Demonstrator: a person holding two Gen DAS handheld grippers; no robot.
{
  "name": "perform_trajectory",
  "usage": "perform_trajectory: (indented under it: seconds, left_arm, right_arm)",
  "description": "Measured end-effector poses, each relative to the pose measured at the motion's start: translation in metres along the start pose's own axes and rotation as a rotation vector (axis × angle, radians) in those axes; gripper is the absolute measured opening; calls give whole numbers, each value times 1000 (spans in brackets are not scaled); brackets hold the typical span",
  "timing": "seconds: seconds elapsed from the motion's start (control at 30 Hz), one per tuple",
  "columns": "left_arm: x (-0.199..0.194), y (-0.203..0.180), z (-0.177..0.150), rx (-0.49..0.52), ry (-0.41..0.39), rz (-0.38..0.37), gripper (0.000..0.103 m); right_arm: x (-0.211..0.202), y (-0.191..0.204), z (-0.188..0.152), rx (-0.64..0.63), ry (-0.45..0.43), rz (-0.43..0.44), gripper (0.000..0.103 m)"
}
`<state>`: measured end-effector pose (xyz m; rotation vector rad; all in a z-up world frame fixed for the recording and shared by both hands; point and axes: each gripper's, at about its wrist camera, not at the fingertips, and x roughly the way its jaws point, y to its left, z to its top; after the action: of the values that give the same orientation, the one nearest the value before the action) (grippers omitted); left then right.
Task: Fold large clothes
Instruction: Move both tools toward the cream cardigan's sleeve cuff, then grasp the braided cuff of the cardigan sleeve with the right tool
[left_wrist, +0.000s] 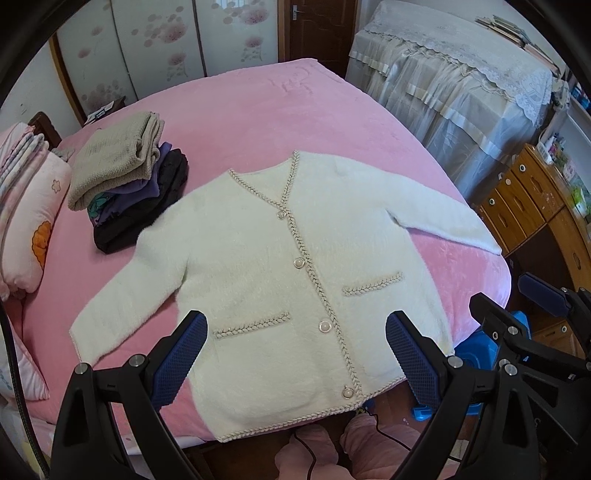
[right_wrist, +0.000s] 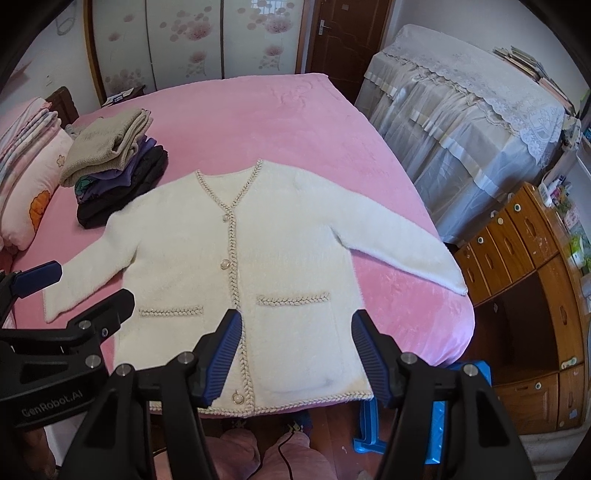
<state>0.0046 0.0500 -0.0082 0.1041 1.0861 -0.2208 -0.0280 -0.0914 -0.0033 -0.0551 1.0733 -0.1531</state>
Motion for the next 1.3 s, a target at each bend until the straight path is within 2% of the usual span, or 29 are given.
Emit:
perform_trajectory:
  seconds: [0.37, 0.67, 0.9, 1.03, 1.13, 1.3]
  left_arm:
    - [2, -3, 12, 74, -10, -29, 96]
    - [-10, -38, 35, 168, -124, 11, 96]
    - [-16, -81, 71, 178, -226, 57, 96]
    - [-6, -113, 100, 148, -227, 61, 97]
    - [10, -141, 124, 122, -206, 93, 96]
    - [43, -188, 160, 45, -217, 61, 96]
  right_arm:
    - [-7, -1, -3, 60, -14, -29, 62]
    - [2, -37, -2, 154, -20, -11, 62]
    - [21, -93, 8, 244, -56, 36, 62]
    - [37, -141, 20, 269, -86, 83, 60]
    - [49, -177, 29, 280, -116, 117, 59]
    - [84, -241, 33, 306, -128, 154, 59]
